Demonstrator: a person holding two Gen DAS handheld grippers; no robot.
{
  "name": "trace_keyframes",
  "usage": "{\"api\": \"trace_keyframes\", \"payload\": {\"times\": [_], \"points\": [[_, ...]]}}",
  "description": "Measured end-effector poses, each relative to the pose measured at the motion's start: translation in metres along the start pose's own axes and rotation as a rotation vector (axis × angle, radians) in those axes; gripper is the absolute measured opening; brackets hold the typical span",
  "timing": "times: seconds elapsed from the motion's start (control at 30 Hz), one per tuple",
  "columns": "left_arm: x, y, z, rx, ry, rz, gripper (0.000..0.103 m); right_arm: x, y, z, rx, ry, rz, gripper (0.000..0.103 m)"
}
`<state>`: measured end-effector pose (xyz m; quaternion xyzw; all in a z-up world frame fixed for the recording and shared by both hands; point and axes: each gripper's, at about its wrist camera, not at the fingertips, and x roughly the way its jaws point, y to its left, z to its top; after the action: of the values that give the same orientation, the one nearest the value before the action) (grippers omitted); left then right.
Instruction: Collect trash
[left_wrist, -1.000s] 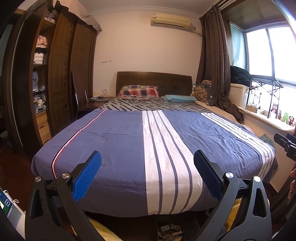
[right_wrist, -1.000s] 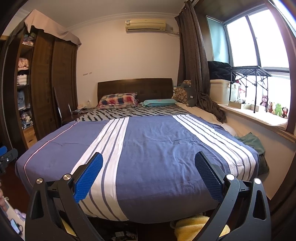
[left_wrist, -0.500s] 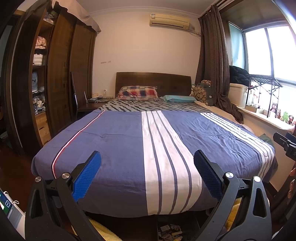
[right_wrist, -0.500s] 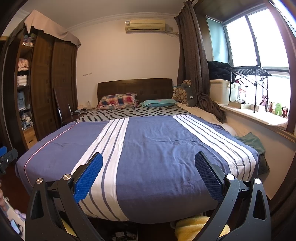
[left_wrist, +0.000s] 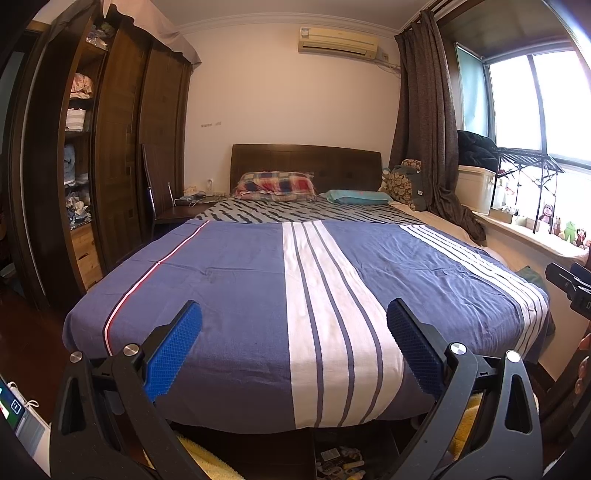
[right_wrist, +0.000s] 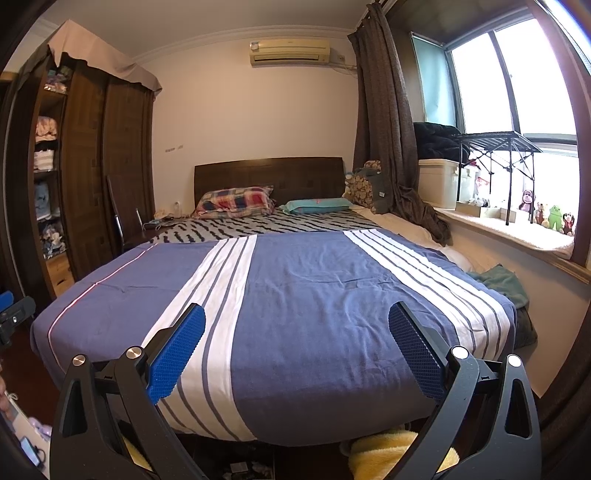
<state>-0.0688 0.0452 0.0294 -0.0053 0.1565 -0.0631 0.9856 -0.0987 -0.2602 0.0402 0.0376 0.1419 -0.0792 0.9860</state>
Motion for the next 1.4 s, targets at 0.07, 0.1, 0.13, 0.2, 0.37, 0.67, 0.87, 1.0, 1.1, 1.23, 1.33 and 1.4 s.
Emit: {"api": "trace_keyframes", "payload": {"times": [0.07, 0.1, 0.13, 0.2, 0.37, 0.67, 0.87, 1.0, 1.1, 1.23, 1.33, 1.4], "points": [[0.0, 0.0, 0.0, 0.0, 0.0, 0.0, 0.095, 0.0, 0.0, 0.0, 0.0, 0.0, 0.0, 0.1], [0.0, 0.001, 0.0, 0.0, 0.0, -0.001, 0.095, 0.0, 0.0, 0.0, 0.0, -0.001, 0.0, 0.1], [0.001, 0.001, 0.0, 0.0, 0.0, -0.001, 0.095, 0.0, 0.001, 0.0, 0.0, -0.001, 0.0, 0.1], [0.001, 0.002, 0.0, -0.001, 0.0, -0.001, 0.095, 0.0, 0.0, -0.001, 0.001, -0.001, 0.0, 0.1], [0.001, 0.002, 0.0, 0.001, 0.0, -0.001, 0.095, 0.0, 0.0, 0.0, 0.001, -0.001, 0.001, 0.1], [-0.001, 0.003, 0.001, 0.0, -0.004, -0.001, 0.095, 0.0, -0.001, 0.0, 0.001, -0.001, 0.002, 0.1], [0.0, 0.004, 0.002, -0.003, 0.005, 0.0, 0.095, 0.0, 0.0, 0.0, 0.001, 0.0, 0.0, 0.1], [-0.003, 0.007, 0.004, -0.011, -0.019, 0.019, 0.095, 0.001, -0.001, 0.0, -0.003, 0.006, -0.006, 0.1], [-0.004, 0.011, 0.005, -0.036, -0.024, 0.015, 0.095, 0.001, -0.002, -0.001, -0.001, 0.013, -0.006, 0.1], [-0.001, 0.015, 0.007, -0.051, -0.017, 0.035, 0.095, 0.001, -0.002, 0.0, -0.004, 0.014, -0.004, 0.1], [-0.001, 0.016, 0.006, -0.05, -0.027, 0.031, 0.095, 0.003, -0.003, 0.0, -0.001, 0.019, -0.005, 0.1], [-0.002, 0.015, 0.006, -0.046, -0.035, 0.02, 0.095, 0.004, -0.004, 0.0, 0.001, 0.021, -0.006, 0.1]]}}
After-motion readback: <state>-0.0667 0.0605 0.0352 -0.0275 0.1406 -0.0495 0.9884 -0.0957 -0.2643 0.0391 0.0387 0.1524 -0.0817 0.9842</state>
